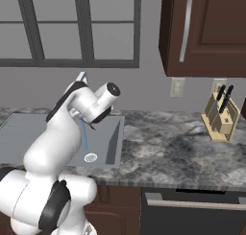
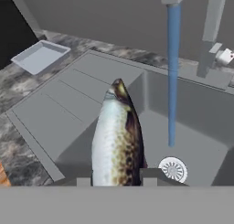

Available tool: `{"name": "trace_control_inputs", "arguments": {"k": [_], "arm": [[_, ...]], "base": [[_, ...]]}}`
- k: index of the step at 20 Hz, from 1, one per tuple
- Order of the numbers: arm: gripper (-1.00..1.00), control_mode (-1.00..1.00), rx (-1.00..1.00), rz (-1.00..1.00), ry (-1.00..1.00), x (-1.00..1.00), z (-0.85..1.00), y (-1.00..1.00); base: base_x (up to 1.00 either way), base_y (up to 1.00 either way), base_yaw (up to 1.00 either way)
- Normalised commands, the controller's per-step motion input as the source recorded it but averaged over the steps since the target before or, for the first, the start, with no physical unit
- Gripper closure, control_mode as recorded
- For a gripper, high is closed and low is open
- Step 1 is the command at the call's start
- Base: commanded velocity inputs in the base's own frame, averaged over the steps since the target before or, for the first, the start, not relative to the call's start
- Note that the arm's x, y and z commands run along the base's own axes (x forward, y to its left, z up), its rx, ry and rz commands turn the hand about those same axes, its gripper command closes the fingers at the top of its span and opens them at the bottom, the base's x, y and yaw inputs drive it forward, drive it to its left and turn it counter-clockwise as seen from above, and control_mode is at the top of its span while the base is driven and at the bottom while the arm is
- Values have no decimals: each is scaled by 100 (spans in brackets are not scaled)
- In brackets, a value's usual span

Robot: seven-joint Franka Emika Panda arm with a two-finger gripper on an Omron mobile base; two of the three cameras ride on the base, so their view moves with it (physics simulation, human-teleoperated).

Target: Take the fish out of the fridge, briefly rinse it in the sink, and place it on the tray next to the sink.

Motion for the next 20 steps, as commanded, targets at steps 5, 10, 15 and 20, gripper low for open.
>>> {"name": "trace_control_inputs", "arguments": {"k": [5,10,15,20], "arm": [[100,-100,11,1,1,0,-6,29],[100,-100,18,0,1,0,-18,15],[100,-100,4,0,5,7,-27,2],[100,-100,0,0,8,35,-18,19]], "base": [[0,0,0],[0,0,0],[0,0,0],[0,0,0]]}}
